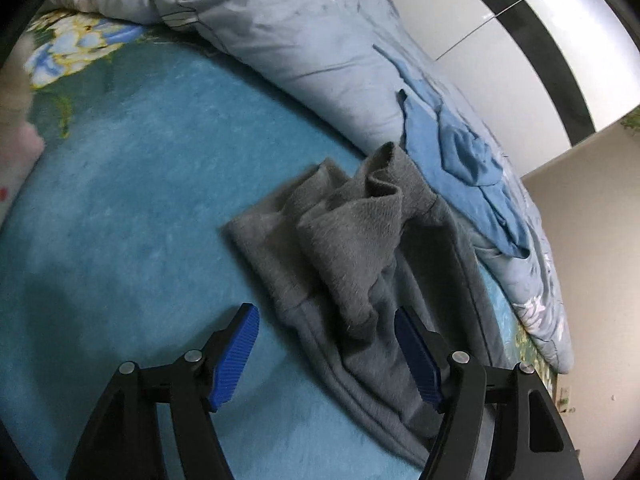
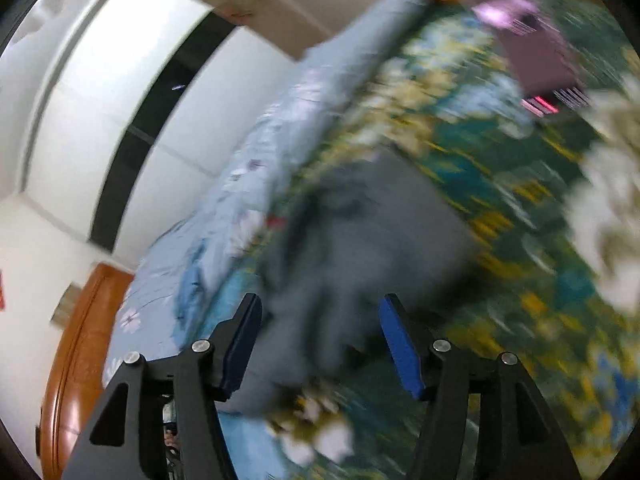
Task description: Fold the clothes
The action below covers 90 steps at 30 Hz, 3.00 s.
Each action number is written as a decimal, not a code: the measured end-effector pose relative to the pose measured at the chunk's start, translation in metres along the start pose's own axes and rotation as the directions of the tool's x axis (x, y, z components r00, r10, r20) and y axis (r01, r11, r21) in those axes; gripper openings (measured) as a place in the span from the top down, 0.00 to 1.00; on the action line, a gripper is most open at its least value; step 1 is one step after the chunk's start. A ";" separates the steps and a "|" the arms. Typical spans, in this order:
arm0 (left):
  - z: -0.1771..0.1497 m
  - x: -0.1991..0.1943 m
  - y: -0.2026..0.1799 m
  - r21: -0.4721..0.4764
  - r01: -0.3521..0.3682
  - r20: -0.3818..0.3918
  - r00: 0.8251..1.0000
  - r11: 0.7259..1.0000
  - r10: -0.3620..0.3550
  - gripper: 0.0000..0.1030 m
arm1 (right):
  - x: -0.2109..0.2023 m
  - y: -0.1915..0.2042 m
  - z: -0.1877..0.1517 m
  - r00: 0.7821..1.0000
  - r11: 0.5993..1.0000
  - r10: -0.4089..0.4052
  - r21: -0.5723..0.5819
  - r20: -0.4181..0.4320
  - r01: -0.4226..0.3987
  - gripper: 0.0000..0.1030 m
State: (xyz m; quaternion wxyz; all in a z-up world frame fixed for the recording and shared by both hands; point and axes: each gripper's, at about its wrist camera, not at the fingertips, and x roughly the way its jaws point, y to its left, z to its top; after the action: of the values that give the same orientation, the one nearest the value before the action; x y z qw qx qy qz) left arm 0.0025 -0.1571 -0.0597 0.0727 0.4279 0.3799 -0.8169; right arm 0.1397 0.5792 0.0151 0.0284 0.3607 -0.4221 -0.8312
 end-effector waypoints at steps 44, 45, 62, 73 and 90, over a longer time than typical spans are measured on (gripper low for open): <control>-0.033 -0.097 -0.033 0.205 0.396 0.028 0.912 0.895 -0.410 0.78 | -0.100 -0.048 0.019 0.956 0.994 0.057 0.075 0.287 -0.082 0.81; -0.041 -0.093 -0.026 0.200 0.383 0.013 0.919 0.902 -0.393 0.78 | -0.107 -0.059 0.015 0.958 0.995 0.033 0.084 0.284 -0.060 0.81; -0.081 -0.064 0.029 0.173 0.131 -0.009 0.991 0.976 -0.132 0.55 | -0.084 -0.107 -0.006 0.975 0.969 -0.200 0.171 0.099 0.181 0.70; -0.102 -0.079 0.012 0.271 0.080 0.037 0.995 0.959 -0.093 0.53 | -0.108 -0.003 -0.028 0.848 0.845 -0.463 -0.160 0.259 0.511 0.62; -0.092 -0.068 0.009 0.259 0.117 0.076 0.987 0.959 -0.141 0.49 | 0.044 0.088 -0.099 0.952 0.867 -0.303 -0.429 -0.051 0.253 0.52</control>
State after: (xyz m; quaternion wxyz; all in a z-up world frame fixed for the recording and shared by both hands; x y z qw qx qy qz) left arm 0.1080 -0.1150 -0.0451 -0.0182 0.3691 0.2957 -0.8809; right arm 0.1464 0.4395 0.0149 0.0093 0.4510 -0.1758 -0.8750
